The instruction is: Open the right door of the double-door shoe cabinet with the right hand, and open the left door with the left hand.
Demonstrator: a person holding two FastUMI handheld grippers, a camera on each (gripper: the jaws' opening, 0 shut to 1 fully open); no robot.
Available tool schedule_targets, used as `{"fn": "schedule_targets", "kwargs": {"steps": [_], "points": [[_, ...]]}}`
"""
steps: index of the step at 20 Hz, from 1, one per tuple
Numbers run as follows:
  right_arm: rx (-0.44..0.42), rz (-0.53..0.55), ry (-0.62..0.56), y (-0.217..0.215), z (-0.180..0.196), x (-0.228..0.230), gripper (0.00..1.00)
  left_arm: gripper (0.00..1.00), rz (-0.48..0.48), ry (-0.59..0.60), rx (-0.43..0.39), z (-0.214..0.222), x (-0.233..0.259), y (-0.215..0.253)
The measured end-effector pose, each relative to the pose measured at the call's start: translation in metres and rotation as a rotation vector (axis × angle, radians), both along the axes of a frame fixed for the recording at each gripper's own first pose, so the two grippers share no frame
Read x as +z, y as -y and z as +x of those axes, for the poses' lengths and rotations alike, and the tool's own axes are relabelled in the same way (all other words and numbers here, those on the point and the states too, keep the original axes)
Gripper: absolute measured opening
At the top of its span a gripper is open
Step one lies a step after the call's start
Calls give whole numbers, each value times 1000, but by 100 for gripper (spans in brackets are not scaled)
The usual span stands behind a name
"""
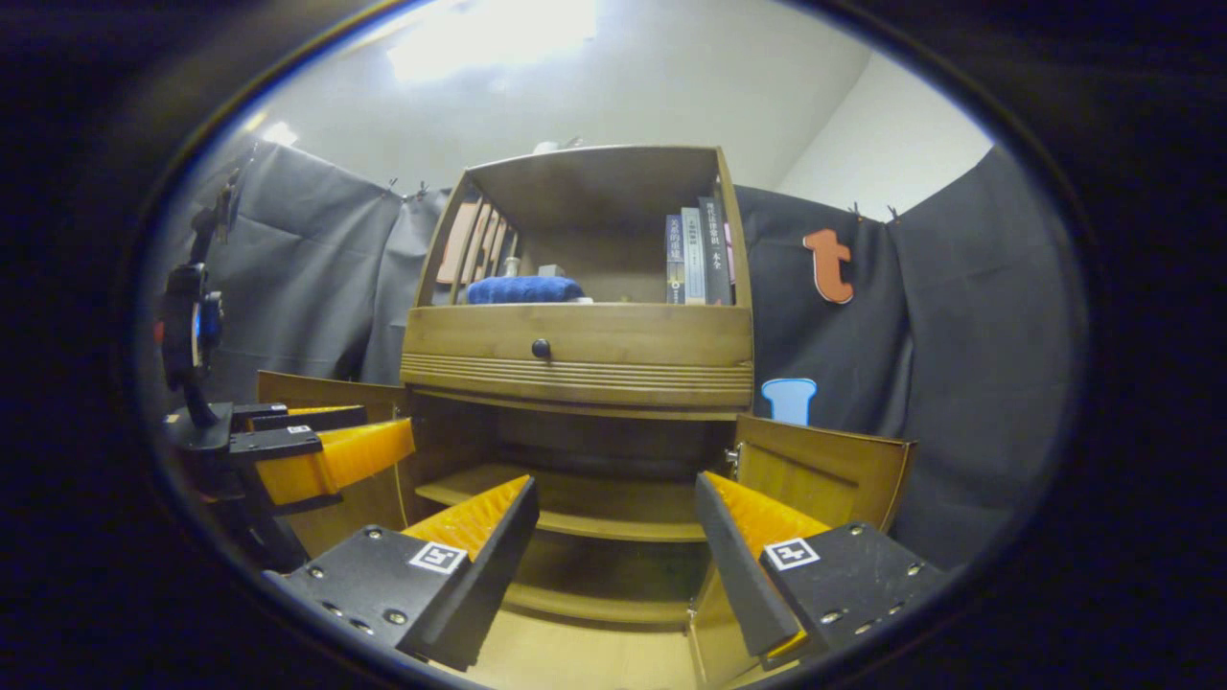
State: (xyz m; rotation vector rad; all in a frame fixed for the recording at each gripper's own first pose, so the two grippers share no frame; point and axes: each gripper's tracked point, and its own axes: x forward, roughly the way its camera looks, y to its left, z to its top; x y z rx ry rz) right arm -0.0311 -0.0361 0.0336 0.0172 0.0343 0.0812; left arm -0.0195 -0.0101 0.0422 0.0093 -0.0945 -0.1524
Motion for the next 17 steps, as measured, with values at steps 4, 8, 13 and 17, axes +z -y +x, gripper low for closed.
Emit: {"fn": "schedule_targets", "kwargs": {"steps": [4, 8, 13, 17], "points": [[-5, 3, -6, 1, -3, -1, 96, 94, -20, -10, 7, 1, -2, -3], [-5, 6, -9, 1, -4, -1, 96, 94, -36, -13, 19, 1, -2, -8], [-7, 15, -21, 1, -6, -5, 97, 94, -40, -28, 24, 0, -7, -10], [-10, 18, -32, 2, -9, -8, 97, 94, -40, -40, 23, -2, -10, -10]]}}
